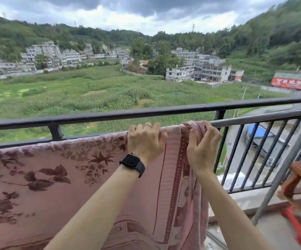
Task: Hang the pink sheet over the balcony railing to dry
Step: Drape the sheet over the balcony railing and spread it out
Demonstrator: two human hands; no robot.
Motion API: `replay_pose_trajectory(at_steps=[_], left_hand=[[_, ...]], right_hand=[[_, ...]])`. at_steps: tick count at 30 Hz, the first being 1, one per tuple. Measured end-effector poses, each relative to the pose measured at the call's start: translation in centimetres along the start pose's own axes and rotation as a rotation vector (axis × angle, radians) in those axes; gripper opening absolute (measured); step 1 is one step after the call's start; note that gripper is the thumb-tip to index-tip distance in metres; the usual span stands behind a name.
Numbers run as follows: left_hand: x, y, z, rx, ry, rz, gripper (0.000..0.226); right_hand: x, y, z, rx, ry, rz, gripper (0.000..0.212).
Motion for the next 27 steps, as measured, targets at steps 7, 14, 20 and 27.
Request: replay_pose_trajectory(at_steps=[7, 14, 20, 27], left_hand=[[0.2, 0.3, 0.5, 0.007, 0.014, -0.104, 0.041], [0.0, 0.5, 0.4, 0.004, 0.008, -0.088, 0.045], [-0.2, 0.7, 0.3, -0.13, -0.023, -0.008, 0.048], [-0.1, -1.6, -10.8, -0.154, 0.018, 0.036, 0.053]], right_hand=[[-2.2, -3.6, 0.7, -0.251, 0.173, 0.201, 0.013], [-7.7, -7.5, -5.8, -0.071, 0.209, 0.04, 0.012], [-7.0, -5.7, -8.6, 0.024, -0.224, 0.162, 0.027], [-6.6, -7.4, -11.4, 0.141, -0.422, 0.371, 0.015]])
Point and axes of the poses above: each hand's wrist, its own y-axis away from the middle knuckle, its own x-axis out of the palm, z = x × y, the point moved 8 cm from there along -y, towards the middle knuckle, and after that the axes turned 12 degrees about -x, right-handed, at the moved point
